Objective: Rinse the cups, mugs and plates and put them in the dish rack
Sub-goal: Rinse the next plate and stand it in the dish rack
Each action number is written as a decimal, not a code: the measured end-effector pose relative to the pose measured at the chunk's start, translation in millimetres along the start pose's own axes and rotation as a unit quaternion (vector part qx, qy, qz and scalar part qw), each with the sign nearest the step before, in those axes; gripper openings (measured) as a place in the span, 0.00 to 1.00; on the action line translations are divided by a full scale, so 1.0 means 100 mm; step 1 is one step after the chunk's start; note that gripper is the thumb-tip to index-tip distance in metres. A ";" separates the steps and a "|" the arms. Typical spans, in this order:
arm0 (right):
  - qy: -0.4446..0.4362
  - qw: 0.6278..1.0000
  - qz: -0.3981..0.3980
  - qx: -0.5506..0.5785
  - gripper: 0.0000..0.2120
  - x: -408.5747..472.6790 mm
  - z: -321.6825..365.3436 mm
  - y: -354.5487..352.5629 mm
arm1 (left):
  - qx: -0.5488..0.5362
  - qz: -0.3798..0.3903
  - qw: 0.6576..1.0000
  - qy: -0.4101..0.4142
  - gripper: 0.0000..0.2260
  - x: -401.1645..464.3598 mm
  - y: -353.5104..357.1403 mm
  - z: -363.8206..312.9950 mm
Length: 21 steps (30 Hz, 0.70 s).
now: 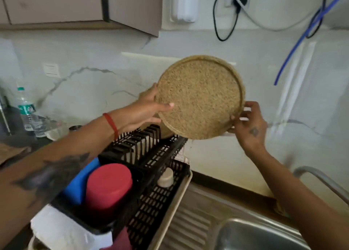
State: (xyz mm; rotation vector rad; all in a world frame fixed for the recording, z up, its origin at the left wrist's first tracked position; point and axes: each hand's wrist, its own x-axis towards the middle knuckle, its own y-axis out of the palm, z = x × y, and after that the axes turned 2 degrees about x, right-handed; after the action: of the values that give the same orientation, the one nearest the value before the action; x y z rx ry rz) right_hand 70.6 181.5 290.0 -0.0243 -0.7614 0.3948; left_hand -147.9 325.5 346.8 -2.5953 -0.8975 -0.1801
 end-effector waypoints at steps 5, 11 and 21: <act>-0.003 1.000 0.029 -0.008 0.14 0.29 0.08 0.98 | -0.045 -0.063 0.997 -0.020 0.29 0.43 -0.75 0.39; 0.003 0.997 0.044 -0.059 0.13 0.37 -0.12 1.72 | -0.042 -0.120 0.990 -0.054 0.29 0.77 -1.14 0.83; 0.006 0.993 0.059 -0.099 0.14 0.28 -0.37 1.99 | -0.002 -0.114 0.990 -0.082 0.30 0.98 -1.31 1.19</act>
State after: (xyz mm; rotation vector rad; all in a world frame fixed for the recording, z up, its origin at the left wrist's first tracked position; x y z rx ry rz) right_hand 46.3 380.6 248.8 -0.2597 -0.7874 0.4299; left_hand -152.5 523.2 302.8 -2.5339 -1.2537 -0.0305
